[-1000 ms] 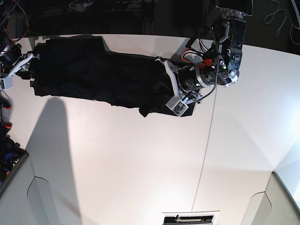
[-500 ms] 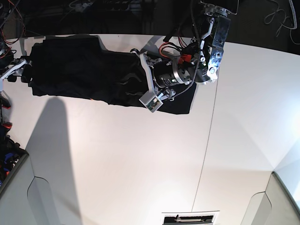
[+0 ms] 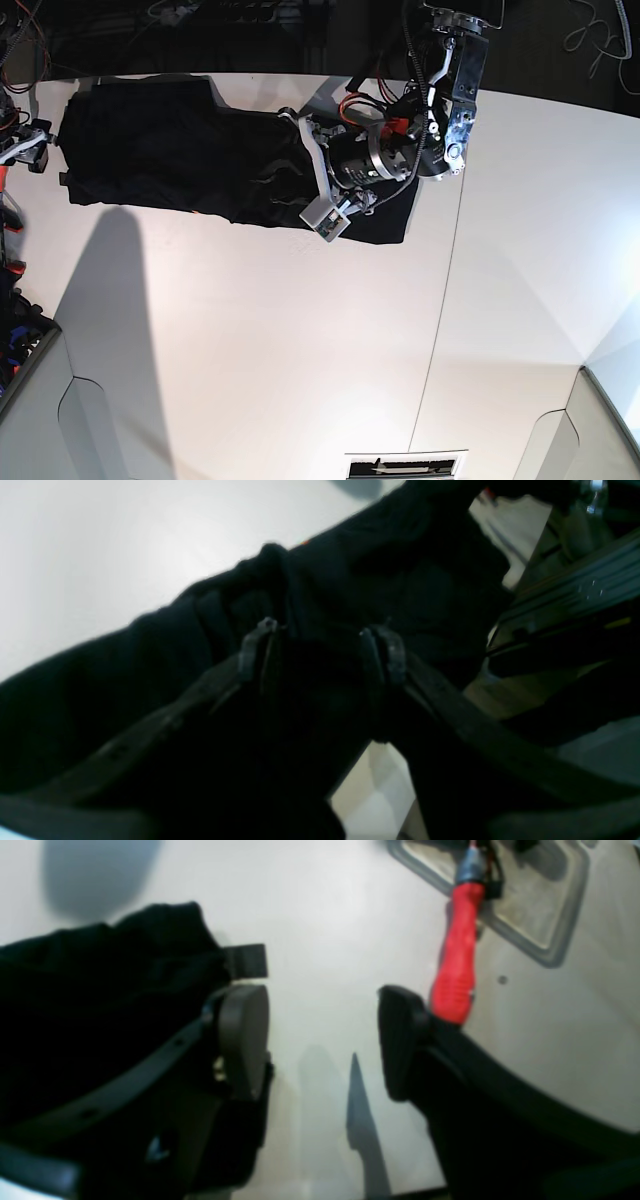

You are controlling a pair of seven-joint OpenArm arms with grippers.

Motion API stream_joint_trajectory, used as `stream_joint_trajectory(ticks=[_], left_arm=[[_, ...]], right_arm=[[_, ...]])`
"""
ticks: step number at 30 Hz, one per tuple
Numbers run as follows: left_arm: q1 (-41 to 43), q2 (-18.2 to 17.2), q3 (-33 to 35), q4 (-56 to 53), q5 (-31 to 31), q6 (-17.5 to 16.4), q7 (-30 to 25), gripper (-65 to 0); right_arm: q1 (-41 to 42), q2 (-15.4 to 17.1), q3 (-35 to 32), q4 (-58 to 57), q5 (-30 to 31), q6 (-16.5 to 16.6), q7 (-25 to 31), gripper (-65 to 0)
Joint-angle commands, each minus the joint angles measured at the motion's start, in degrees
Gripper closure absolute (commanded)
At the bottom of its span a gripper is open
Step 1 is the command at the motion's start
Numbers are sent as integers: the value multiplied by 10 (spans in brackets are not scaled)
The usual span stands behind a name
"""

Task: Layout the t-shirt on the table in an organized manner, then fold the t-shirt properly
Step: 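Fold the strip end over with the left gripper and press it down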

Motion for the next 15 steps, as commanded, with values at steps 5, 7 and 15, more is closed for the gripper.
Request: stream_joint_trajectory(ticks=[5,7,15], left_arm=[[-5,2,0,9,-13,-11,-10,-288],[-5,2,0,9,-12,-14,-10,-288],[-6,2,0,9,-12,-14,-11,-288]], right_arm=[[3,13,6,-24,70,60,5,-420],[3,12,6,-47,92,74,5,-420],[6,11,6,-123,159,153,5,-420]])
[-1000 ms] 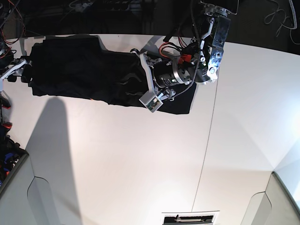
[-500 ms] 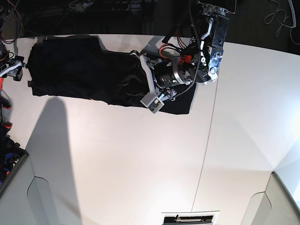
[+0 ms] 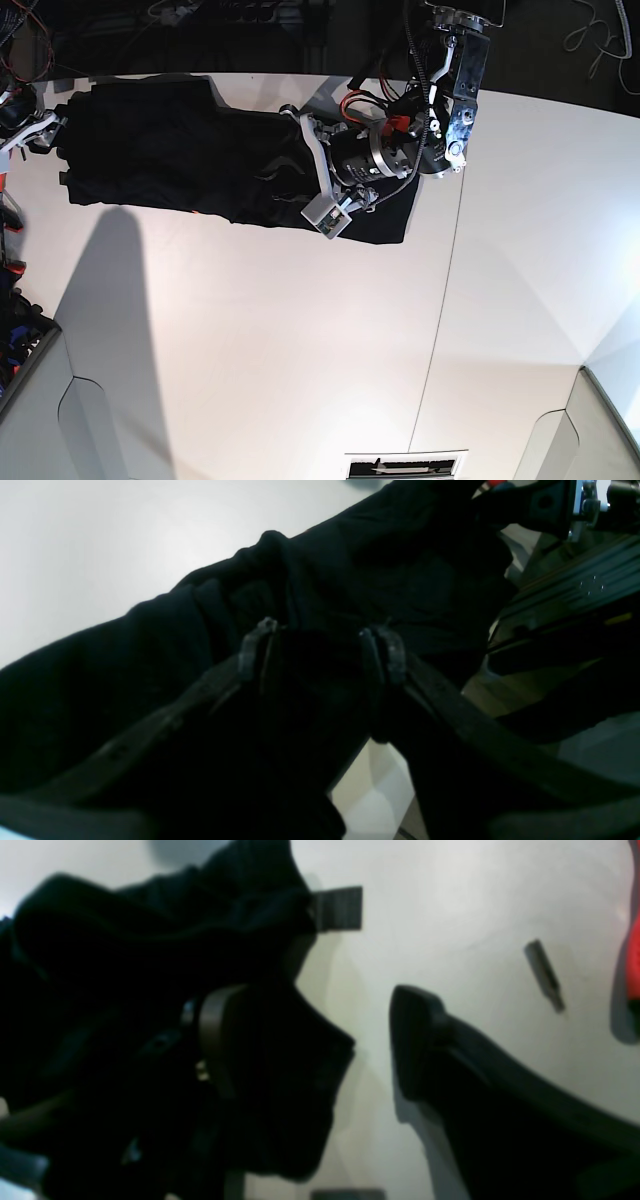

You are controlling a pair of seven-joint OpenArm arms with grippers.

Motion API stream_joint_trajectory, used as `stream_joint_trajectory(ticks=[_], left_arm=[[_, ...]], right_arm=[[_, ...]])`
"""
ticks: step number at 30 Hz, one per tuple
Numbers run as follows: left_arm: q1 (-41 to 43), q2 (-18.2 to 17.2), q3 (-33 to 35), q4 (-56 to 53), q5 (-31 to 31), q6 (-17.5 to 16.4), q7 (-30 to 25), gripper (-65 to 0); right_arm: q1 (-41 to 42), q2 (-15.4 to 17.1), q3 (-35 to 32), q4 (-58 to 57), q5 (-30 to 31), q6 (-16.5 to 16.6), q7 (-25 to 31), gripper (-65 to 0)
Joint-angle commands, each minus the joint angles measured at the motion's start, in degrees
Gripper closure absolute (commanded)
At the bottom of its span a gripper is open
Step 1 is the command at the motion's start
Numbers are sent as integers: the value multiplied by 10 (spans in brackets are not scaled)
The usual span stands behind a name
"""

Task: Layout the t-shirt on the table in an organized manner, then fold the t-shirt properly
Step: 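Fold the strip end over with the left gripper and press it down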

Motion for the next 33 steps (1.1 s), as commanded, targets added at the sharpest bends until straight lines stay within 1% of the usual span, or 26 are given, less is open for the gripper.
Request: stream_joint_trajectory(ticks=[1,7,14,19,20,21,24,25,26,27,28,29,30,31,33], left_arm=[[-9,3,0,9,-13,-11,-11,-288],[-9,3,0,9,-13,-13,-11,-288],[-9,3,0,9,-13,-15,-11,-288],[-9,3,0,9,-13,-16,-11,-288],[-9,3,0,9,-13,-16,-11,-288],[-9,3,0,9,-13,-17,-11,-288],[-9,3,0,9,-13,-17,-11,-288],[-9,3,0,9,-13,-17,-11,-288],[-9,3,0,9,-13,-17,-11,-288],[-9,3,0,10,-21,-17,-9,-287],[-9,2,-1,15,-47,-18,2,-281],[-8,0,-3,25,-84,-32,15,-279],[-7,0,-5,35,-120,-37,31,-279],[-5,0,-7,45,-147,-37,44,-279],[0,0,-7,57,-170,-37,55,-279]], right_arm=[[4,9,5,4,3,3,-1,-420],[24,9,-10,4,7,8,-7,-420],[31,9,-91,4,-8,10,-5,-420],[33,8,-110,4,-8,10,-4,-419],[33,8,-110,4,-8,10,-2,-398],[33,8,-110,4,-8,10,2,-345],[33,8,-110,4,-8,10,4,-95],[33,8,-110,4,-8,10,4,-22],[33,8,-110,4,-9,10,4,0],[33,8,-110,4,-13,10,4,0],[35,8,-110,4,-20,10,4,0],[37,8,-110,4,-27,10,5,0],[40,8,-110,4,-33,10,5,0],[42,8,-110,4,-41,10,4,0],[43,8,-110,4,-54,10,7,0]])
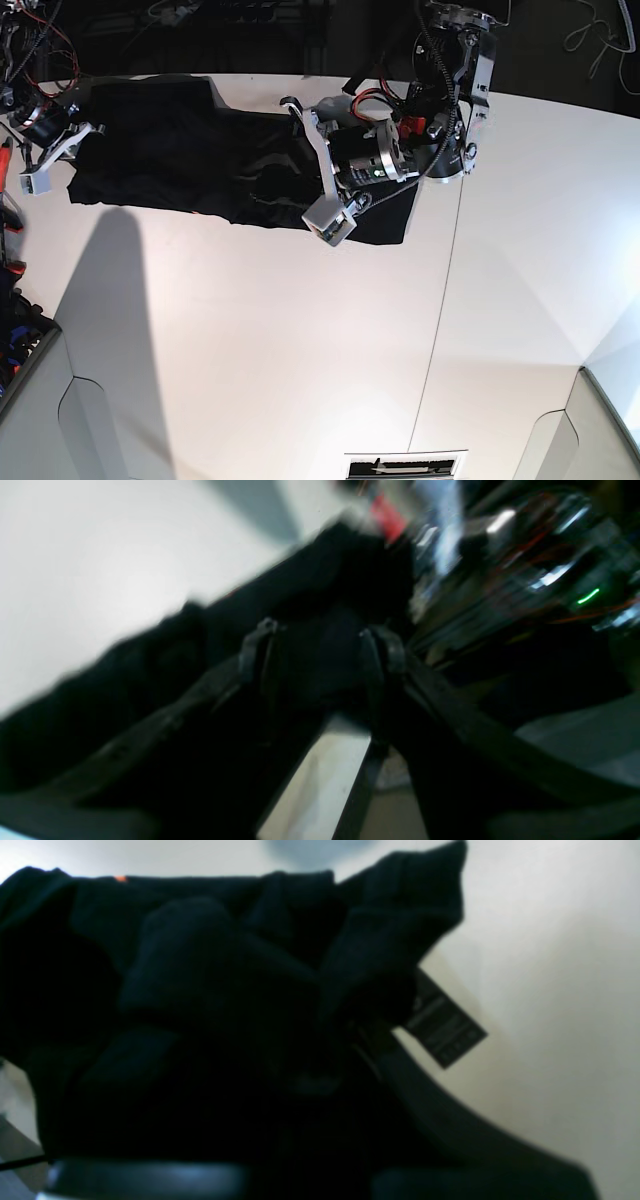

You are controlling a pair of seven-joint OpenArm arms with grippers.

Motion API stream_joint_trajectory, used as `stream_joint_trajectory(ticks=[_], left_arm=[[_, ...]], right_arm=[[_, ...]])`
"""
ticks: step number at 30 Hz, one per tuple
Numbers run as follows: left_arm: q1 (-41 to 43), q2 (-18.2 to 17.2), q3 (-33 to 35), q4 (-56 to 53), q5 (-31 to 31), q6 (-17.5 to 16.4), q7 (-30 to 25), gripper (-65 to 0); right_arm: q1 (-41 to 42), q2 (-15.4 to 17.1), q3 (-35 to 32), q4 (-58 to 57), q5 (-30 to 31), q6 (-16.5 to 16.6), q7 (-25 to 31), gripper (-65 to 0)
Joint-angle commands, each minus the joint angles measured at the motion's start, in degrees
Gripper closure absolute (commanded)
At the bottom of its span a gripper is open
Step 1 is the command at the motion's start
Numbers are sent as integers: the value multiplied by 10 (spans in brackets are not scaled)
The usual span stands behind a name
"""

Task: Layout the t-shirt on the table in an organized manner, then fold the t-shirt properly
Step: 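Fold the strip end over with the left gripper and press it down, then release the fold and lift the left gripper off the shirt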

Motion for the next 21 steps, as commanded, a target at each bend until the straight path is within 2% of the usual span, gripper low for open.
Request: stream_joint_trajectory(ticks=[1,5,9,16,21], left_arm=[[1,3,0,12,-12,-7,-4,-279],[-2,3,0,14,-10,-7,-4,-279],[-3,3,-16,14,36,-7,-8,-279],[-3,2,-120,14,53,-7,-9,-279],[3,-31,-186,9,39,-7,-22,-279]], right_arm=[[3,9,1,3,-25,-3,-6,0],[4,13,5,3,-71,-11,17,0],[6,13,19,3,-97,-12,28,0],[11,24,62,3,-109,-16,29,0],[12,61,76,0,-89,-18,29,0]])
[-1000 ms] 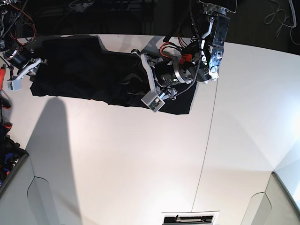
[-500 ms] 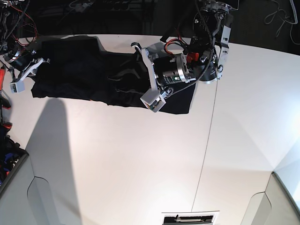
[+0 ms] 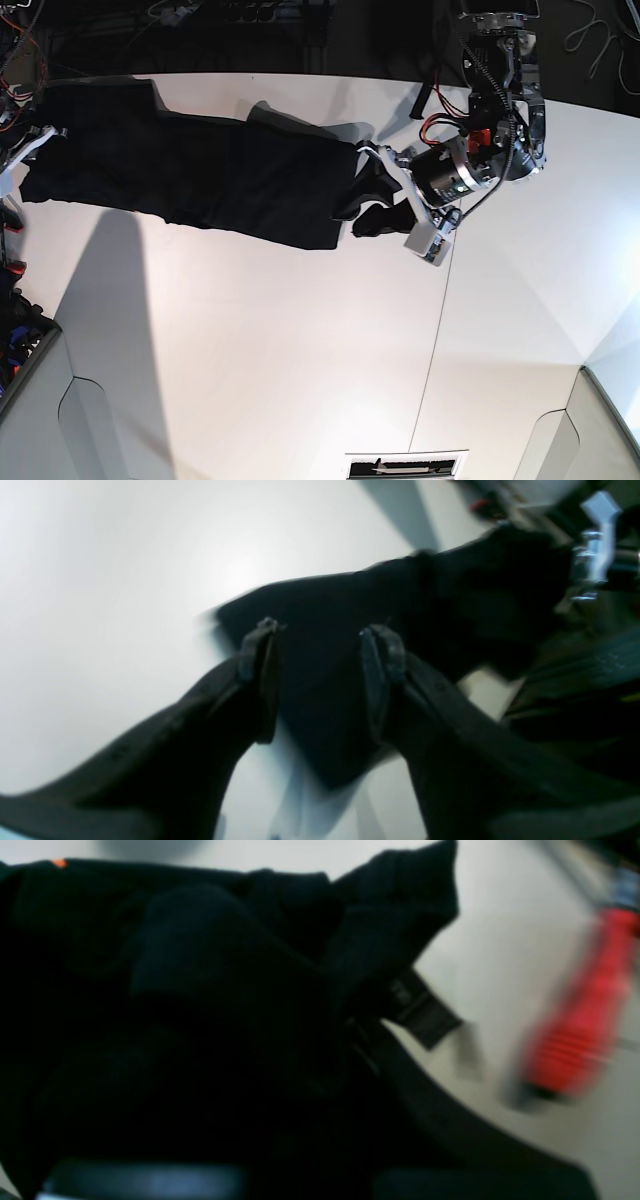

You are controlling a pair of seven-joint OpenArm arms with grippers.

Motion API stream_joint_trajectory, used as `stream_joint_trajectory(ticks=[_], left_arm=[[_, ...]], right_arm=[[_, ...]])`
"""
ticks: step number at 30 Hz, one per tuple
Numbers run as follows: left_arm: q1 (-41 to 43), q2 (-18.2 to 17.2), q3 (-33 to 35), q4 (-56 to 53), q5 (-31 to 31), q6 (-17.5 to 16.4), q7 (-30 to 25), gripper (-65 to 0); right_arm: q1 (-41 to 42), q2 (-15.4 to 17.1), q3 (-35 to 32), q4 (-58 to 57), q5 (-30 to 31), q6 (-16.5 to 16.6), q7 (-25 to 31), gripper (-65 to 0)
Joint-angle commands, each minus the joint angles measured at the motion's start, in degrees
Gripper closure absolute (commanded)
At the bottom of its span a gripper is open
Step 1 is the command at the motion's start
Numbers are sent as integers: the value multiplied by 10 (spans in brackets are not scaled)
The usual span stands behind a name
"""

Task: Layout the t-shirt on the table in an organized manner, then fold the t-shirt properly
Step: 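Release the fold and lift the left gripper off the shirt, then lift the strip end with the right gripper and fold it toward the left gripper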

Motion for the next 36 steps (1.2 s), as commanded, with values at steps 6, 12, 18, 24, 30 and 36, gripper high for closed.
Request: stream_joint_trajectory(ticks=[6,12,18,24,30,36], left_arm=[[-1,-22,-5,-67,-6,-7,-60,-267],[-1,-19,0,-97,23,-7,-84,0],[0,-19,45,-116,88,-7,-101,0],[0,-19,109,-151,136,-7,-144,0],[0,-19,162,-165,193,-7,-164,0],[0,18,187,-172,217,-1,-165,0]], right_arm=[[7,30,7,7,44,-2,10,0],[7,15,7,7,60,-2,2,0],[7,-2,7,7,71,-2,-11,0],[7,-2,7,7,95,-1,-12,0],[8,-2,7,7,122,2,-14,0],[9,-2,7,33,162,7,-23,0]])
